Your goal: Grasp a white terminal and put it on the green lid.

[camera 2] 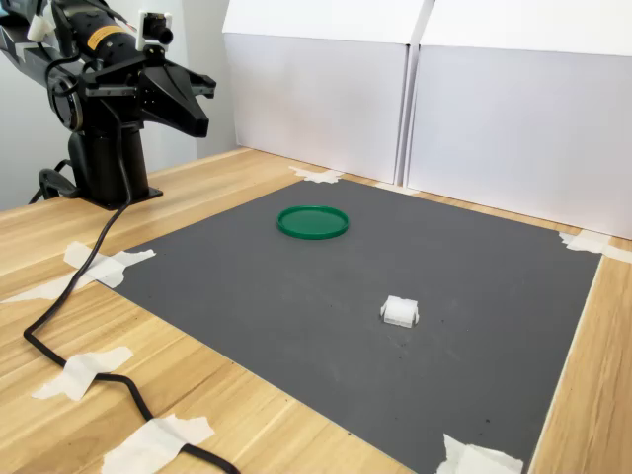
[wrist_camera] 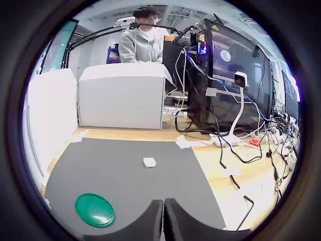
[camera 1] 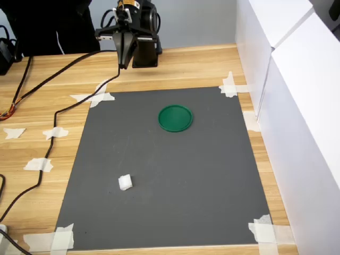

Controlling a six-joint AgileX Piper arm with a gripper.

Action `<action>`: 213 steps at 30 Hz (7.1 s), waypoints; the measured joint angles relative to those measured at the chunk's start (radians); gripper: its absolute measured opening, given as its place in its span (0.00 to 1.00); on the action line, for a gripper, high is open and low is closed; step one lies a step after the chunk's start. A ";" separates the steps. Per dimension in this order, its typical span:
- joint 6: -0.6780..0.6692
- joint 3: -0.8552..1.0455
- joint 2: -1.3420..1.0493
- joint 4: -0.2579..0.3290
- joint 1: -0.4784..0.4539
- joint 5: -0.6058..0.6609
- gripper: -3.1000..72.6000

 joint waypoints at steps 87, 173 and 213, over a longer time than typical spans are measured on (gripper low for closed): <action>-0.300 -1.604 1.904 0.059 0.000 0.933 0.89; -0.369 -1.008 1.221 0.119 0.279 0.999 0.41; -0.221 -0.850 1.263 0.000 0.323 0.700 0.66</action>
